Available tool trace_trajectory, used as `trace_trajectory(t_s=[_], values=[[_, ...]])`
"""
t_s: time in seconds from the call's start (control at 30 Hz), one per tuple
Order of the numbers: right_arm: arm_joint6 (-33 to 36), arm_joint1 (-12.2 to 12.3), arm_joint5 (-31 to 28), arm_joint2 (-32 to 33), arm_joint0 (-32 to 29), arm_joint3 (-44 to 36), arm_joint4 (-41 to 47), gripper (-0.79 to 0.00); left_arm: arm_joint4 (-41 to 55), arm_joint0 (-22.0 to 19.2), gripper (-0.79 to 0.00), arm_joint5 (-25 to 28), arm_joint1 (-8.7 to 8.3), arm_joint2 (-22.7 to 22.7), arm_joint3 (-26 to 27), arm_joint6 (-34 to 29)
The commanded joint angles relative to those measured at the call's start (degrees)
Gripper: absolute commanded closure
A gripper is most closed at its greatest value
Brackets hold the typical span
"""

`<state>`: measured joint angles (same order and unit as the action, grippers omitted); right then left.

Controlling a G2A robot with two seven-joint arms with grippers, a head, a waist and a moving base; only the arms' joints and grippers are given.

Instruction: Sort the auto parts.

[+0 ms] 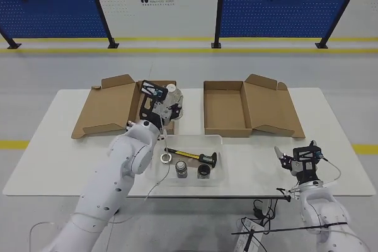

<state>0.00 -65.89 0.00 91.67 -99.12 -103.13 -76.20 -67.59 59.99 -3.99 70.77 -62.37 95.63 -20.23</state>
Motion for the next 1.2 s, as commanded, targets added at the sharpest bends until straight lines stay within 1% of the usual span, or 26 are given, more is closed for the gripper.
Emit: trace_trajectory(t_s=[0.0, 0.53, 0.6, 0.67, 0.73, 0.8, 0.87, 0.97, 1.07, 1.17], values=[[0.0, 0.0, 0.0, 0.0, 0.0, 0.0, 0.0, -0.785, 1.03, -0.86, 0.0, -2.04, 0.37, 0.23, -0.93, -0.59], [0.0, 0.0, 0.0, 0.0, 0.0, 0.0, 0.0, -0.785, 1.06, -1.1, 0.0, -2.48, 0.48, 0.34, -1.13, -0.57], [0.0, 0.0, 0.0, 0.0, 0.0, 0.0, 0.0, -0.785, 0.94, -0.47, 0.0, -2.21, 0.5, 0.29, -1.44, 0.01], [0.0, 0.0, 0.0, 0.0, 0.0, 0.0, 0.0, -0.785, -0.71, -1.33, 0.0, 0.02, 0.53, 0.92, -2.38, -1.42], [0.0, 0.0, 0.0, 0.0, 0.0, 0.0, 0.0, -0.785, 0.73, -2.05, 0.0, -0.69, 0.83, 0.95, -3.27, -1.7], [0.0, 0.0, 0.0, 0.0, 0.0, 0.0, 0.0, -0.785, 1.03, -3.42, 0.0, -1.32, 1.24, 1.61, -5.0, -1.82], [0.0, 0.0, 0.0, 0.0, 0.0, 0.0, 0.0, -0.785, 0.43, -5.01, 0.0, -2.48, 1.68, 2.35, -7.85, -1.14], [0.0, 0.0, 0.0, 0.0, 0.0, 0.0, 0.0, -0.785, 0.8, -7.49, 0.0, -5.26, 2.5, 3.09, -12.95, 0.81], [0.0, 0.0, 0.0, 0.0, 0.0, 0.0, 0.0, -0.785, -1.2, -9.68, 0.0, -7.15, 3.14, 3.95, -18.8, 3.14], [0.0, 0.0, 0.0, 0.0, 0.0, 0.0, 0.0, -0.785, -0.38, -10.49, 0.0, -8.08, 3.56, 3.73, -22.36, 4.21]])
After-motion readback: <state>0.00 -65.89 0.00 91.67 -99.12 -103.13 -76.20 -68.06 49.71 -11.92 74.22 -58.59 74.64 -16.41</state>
